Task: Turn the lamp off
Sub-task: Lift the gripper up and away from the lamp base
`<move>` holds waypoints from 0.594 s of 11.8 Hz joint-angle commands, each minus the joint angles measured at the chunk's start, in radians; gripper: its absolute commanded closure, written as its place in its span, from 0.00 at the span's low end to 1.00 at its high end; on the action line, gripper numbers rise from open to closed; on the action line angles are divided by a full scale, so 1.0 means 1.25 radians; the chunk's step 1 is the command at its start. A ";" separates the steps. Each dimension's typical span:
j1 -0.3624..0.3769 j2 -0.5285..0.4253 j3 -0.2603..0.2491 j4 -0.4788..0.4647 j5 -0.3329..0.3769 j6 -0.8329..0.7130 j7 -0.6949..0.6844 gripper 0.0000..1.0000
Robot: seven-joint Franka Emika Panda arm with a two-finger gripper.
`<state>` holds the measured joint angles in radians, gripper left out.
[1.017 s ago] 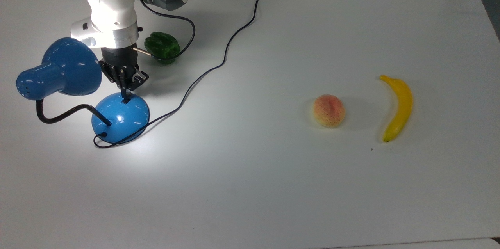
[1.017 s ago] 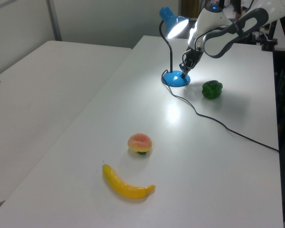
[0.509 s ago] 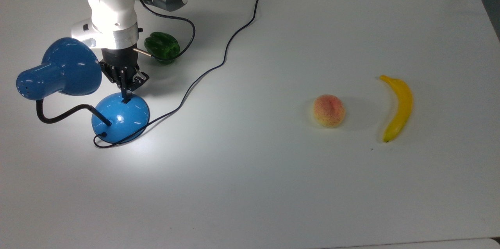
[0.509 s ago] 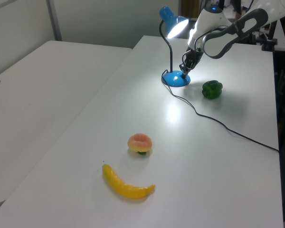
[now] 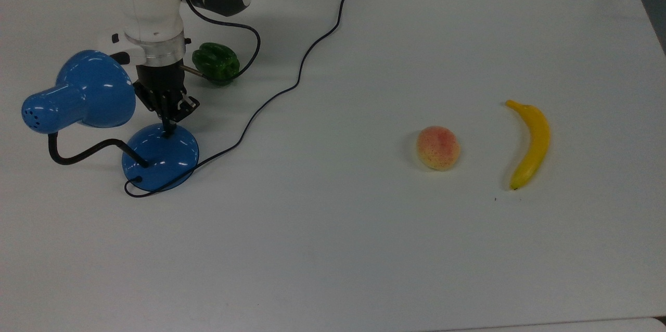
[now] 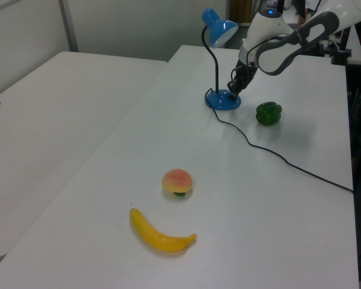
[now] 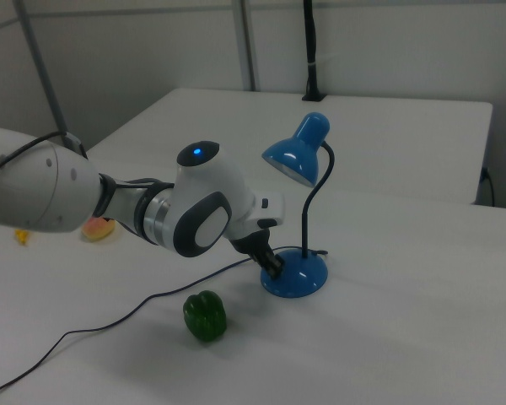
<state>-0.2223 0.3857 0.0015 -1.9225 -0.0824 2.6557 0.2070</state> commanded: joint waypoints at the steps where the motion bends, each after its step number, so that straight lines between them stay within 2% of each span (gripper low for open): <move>1: -0.004 0.009 0.002 -0.003 -0.016 -0.026 0.011 1.00; 4: -0.004 0.004 0.002 -0.003 -0.016 -0.035 0.012 1.00; 7: 0.002 -0.047 0.011 0.003 -0.016 -0.151 0.015 1.00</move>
<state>-0.2222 0.3804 0.0020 -1.9168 -0.0824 2.5919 0.2070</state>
